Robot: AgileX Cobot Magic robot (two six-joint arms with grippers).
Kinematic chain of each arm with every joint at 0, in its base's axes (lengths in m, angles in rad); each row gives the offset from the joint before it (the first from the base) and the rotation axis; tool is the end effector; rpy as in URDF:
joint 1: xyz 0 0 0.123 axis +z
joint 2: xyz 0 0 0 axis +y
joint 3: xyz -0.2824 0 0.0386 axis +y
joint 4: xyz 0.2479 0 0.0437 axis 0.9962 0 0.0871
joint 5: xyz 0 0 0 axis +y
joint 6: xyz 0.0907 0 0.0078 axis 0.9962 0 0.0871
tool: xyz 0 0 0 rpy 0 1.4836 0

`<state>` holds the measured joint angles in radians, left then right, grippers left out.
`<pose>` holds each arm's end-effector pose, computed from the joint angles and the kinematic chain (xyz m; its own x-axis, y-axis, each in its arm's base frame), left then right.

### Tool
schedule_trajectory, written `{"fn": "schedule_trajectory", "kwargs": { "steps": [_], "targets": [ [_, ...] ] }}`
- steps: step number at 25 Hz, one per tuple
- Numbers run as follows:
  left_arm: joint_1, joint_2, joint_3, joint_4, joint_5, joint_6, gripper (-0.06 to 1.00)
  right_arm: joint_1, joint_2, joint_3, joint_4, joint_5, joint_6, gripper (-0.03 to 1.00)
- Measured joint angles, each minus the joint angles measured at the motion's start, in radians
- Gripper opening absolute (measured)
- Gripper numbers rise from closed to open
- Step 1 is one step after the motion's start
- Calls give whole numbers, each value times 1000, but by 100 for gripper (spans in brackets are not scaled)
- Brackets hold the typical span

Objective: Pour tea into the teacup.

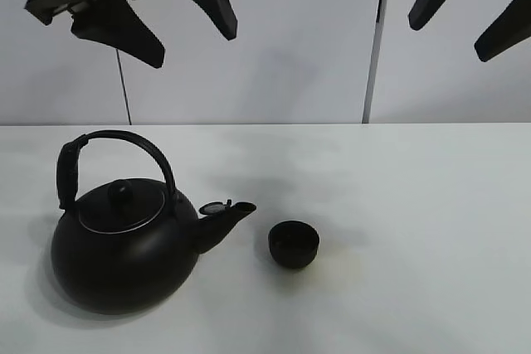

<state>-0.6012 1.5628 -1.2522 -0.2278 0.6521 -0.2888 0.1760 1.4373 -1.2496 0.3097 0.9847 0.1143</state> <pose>0.2768 -0.2050 0.3030 -0.8459 0.0351 -0.5322 0.2805 0.8780 -0.3879 0.2865 0.0745 0.3277 -0.9074 0.1191 -0.4031 -0.0334 0.9356 0.3515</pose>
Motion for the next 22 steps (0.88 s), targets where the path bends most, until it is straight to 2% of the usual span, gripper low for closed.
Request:
{"fn": "schedule_trajectory", "kwargs": {
  "steps": [5,10,22],
  "targets": [
    [58,11,-24,-98,84,-4,51,0,0,0,0,45,-4,45],
    [80,11,-24,-145,147,13,51,0,0,0,-2,112,-4,45],
    [80,11,-25,-160,154,21,51,0,0,0,-3,133,-6,45]
  ]
}}
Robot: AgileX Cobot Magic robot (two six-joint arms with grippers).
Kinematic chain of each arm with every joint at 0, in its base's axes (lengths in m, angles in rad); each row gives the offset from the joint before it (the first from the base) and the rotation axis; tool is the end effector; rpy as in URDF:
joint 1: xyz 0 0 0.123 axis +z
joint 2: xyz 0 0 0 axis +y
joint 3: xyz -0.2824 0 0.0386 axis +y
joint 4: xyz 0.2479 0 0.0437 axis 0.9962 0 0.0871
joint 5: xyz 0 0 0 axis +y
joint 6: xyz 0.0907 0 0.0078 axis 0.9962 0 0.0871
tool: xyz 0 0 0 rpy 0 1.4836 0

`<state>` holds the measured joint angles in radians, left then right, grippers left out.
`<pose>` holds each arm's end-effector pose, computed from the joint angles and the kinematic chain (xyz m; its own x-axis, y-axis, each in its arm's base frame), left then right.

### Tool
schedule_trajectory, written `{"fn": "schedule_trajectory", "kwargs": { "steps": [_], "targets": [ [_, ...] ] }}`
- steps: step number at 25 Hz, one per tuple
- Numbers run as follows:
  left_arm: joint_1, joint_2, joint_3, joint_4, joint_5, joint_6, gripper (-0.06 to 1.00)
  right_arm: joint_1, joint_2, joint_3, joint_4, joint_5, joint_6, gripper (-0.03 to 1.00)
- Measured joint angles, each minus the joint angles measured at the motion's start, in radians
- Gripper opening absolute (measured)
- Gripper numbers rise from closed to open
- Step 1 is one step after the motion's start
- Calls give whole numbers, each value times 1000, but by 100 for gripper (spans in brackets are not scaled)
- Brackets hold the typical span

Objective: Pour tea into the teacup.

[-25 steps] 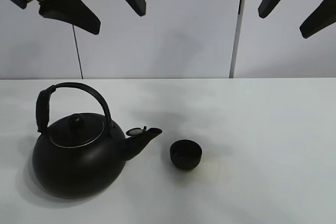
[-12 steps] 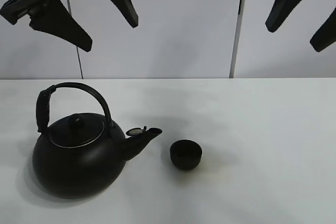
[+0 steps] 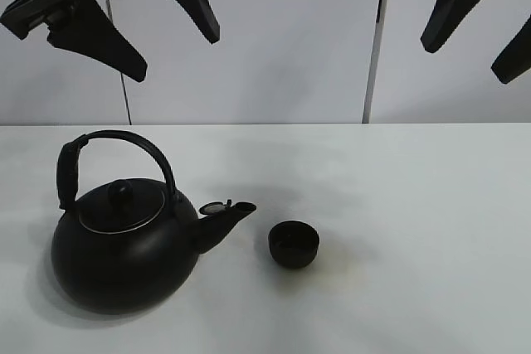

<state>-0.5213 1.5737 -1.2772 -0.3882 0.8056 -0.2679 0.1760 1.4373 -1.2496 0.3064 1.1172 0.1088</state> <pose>0.2809 -0.1900 0.3020 -0.9313 -0.0393 -0.3622 0.1517 0.8622 -0.4834 0.2754 0.0741 0.3230 -0.9542 0.0689 -0.2910 -0.0337 0.9421 0.3337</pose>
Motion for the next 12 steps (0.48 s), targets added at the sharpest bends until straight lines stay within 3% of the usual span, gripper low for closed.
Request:
{"fn": "schedule_trajectory", "kwargs": {
  "steps": [12],
  "targets": [
    [0,0,0,0,-1,1,51,0,0,0,0,0,0,45]
  ]
}}
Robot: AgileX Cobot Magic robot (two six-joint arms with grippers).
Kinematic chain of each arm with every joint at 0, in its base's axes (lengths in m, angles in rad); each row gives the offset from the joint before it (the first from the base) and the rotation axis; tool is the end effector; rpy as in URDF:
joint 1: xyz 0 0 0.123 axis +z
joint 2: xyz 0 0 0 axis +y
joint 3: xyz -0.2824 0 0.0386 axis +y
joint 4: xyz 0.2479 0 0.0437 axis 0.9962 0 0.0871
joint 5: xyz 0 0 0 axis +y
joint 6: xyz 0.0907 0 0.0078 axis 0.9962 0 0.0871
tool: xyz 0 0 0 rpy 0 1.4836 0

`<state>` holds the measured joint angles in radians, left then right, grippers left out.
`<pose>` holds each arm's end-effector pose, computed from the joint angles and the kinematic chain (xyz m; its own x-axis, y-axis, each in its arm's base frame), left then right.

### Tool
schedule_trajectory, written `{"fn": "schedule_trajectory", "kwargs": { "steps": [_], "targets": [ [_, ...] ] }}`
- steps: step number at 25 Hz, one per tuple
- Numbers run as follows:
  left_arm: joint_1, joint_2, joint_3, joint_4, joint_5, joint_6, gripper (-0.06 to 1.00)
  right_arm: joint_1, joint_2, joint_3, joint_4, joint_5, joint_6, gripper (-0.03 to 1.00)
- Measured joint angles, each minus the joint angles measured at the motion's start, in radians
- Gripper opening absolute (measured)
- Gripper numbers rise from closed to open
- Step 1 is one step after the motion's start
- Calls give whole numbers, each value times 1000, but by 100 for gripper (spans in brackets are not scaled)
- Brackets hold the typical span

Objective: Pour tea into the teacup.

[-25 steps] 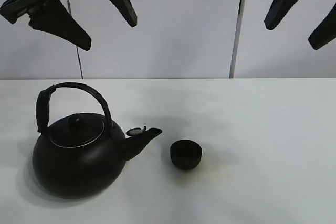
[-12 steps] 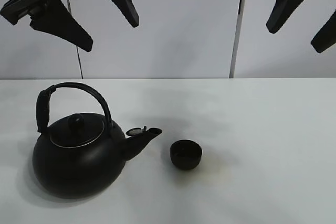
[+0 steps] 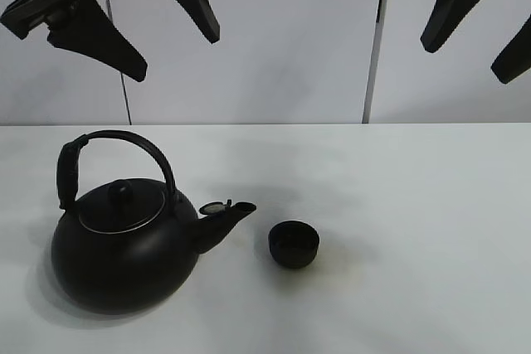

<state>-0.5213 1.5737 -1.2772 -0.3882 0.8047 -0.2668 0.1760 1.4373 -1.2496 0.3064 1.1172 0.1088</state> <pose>0.2810 -0.1900 0.3021 -0.9308 -0.0388 -0.3635 0.1528 0.8621 -0.4832 0.2754 0.0741 0.3230 -0.9542 0.0689 -0.2910 -0.0337 0.9421 0.3337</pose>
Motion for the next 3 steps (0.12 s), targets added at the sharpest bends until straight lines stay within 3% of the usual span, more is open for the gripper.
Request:
{"fn": "schedule_trajectory", "kwargs": {
  "steps": [3],
  "targets": [
    [0,0,0,0,0,0,51,0,0,0,0,-3,0,45]
  ]
}}
